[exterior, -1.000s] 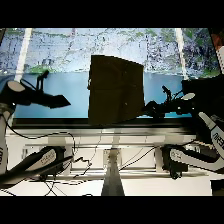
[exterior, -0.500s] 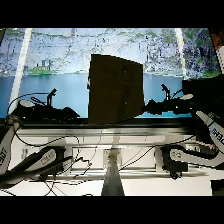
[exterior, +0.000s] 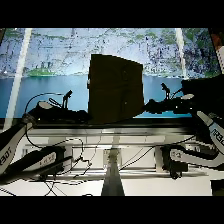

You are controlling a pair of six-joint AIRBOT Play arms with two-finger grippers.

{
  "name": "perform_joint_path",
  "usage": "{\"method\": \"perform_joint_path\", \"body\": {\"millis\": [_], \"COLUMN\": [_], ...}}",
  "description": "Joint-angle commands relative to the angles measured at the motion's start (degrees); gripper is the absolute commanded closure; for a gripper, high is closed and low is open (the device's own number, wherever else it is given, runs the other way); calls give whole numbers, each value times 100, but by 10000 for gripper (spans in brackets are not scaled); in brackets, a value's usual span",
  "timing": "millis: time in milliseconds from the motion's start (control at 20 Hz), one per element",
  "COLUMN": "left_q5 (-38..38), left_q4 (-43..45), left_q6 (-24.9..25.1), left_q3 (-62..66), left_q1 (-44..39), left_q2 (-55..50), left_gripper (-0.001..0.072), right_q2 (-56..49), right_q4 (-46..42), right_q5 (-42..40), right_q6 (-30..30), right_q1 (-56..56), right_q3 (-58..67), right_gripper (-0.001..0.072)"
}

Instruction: Fold the clothes and pants, and hang the long-sleeved shirts on hangers.

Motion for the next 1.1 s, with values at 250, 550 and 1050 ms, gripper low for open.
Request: {"method": "perform_joint_path", "body": {"millis": [250, 550, 1050], "left_q5": [420, -175, -385], "left_q4": [-295, -573, -396], "left_q6": [269, 885, 925], "left_q3": [33, 1270, 3713], "left_q1": [-299, -74, 1300], "left_q2": [-52, 354, 4371], "left_gripper": [669, 672, 671], "right_q2": [651, 1622, 3639], "right_q4": [26, -774, 282], "right_q5": [125, 125, -459], "right_q6": [4, -57, 1375], "right_q1": [164, 1803, 3169], "right_q3": [232, 1047, 3364], "right_gripper": [668, 669, 668]}}
